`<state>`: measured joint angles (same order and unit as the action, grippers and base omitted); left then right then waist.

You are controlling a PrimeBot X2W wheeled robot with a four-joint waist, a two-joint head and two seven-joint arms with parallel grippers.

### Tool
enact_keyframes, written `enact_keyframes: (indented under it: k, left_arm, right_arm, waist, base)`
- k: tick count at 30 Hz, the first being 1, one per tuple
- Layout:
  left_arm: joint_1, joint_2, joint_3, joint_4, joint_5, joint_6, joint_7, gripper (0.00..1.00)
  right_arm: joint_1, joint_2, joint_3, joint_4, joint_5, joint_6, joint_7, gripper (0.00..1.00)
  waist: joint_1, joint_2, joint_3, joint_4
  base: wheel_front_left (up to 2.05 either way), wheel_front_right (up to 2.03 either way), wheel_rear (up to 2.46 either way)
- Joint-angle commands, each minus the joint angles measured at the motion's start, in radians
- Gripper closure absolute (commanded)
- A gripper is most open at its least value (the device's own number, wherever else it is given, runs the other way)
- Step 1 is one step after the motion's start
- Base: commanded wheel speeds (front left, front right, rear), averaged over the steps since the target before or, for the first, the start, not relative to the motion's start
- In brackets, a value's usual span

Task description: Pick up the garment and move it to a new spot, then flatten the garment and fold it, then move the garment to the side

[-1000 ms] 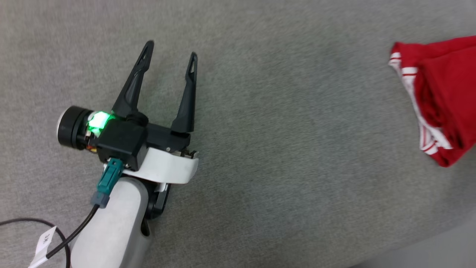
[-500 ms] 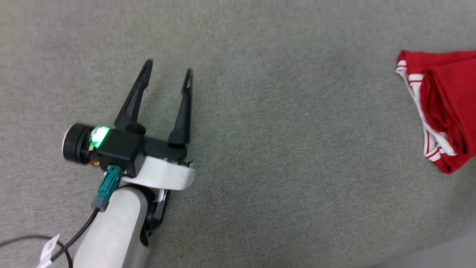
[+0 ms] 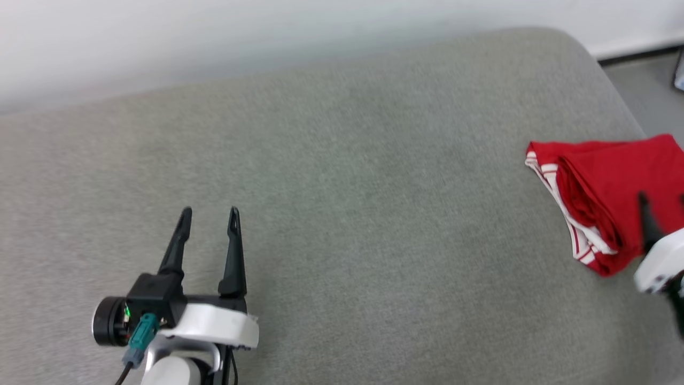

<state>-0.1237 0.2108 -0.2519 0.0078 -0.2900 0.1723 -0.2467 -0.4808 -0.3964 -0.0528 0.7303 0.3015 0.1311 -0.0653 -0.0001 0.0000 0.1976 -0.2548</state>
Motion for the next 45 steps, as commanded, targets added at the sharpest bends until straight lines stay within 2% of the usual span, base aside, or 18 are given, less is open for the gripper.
enact_keyframes:
  k: [1, 5, 12, 19, 23, 33, 45]
  left_arm:
    - [0.023, 0.001, 0.009, 0.006, -0.008, 0.007, -0.006, 0.0]
    - [0.058, -0.003, 0.026, 0.02, -0.027, 0.014, -0.01, 0.0]
    - [0.107, 0.01, 0.065, 0.034, -0.038, 0.029, -0.014, 0.0]
    - [0.157, 0.025, 0.084, 0.057, -0.04, 0.033, -0.017, 0.0]
    - [0.179, 0.033, 0.083, 0.069, -0.04, 0.023, -0.018, 0.0]
    - [0.212, 0.041, 0.072, 0.106, -0.036, 0.004, -0.019, 0.0]
    - [0.207, 0.05, 0.071, 0.14, -0.047, -0.008, -0.02, 0.0]
  right_arm:
    - [0.057, 0.028, 0.002, -0.067, 0.003, -0.001, 0.013, 0.0]
    - [0.179, 0.094, 0.012, -0.262, 0.01, -0.001, 0.058, 0.0]
    - [0.331, 0.16, 0.054, -0.557, 0.012, -0.001, 0.109, 0.0]
    - [0.43, 0.202, 0.073, -0.725, -0.041, -0.001, 0.114, 0.0]
    - [0.481, 0.221, 0.056, -0.779, -0.068, -0.001, 0.126, 0.0]
    - [0.551, 0.255, 0.039, -0.821, -0.087, -0.001, 0.142, 0.0]
    - [0.55, 0.248, 0.05, -0.838, -0.106, -0.001, 0.142, 0.0]
  waist:
    - [0.0001, 0.0, -0.062, 0.039]
    - [0.0001, 0.0, -0.103, 0.08]
    - [0.0001, 0.0, -0.153, 0.141]
    - [0.0001, 0.0, -0.202, 0.166]
    - [0.0001, 0.0, -0.221, 0.165]
    - [0.0001, 0.0, -0.257, 0.173]
    - [0.0001, 0.0, -0.266, 0.188]
  base:
    - [0.0, 0.0, 0.0]
    - [0.0, 0.0, 0.0]
    - [0.0, 0.0, 0.0]
    - [0.0, 0.0, 0.0]
    - [0.0, 0.0, 0.0]
    - [0.0, 0.0, 0.0]
    - [0.0, 0.0, 0.0]
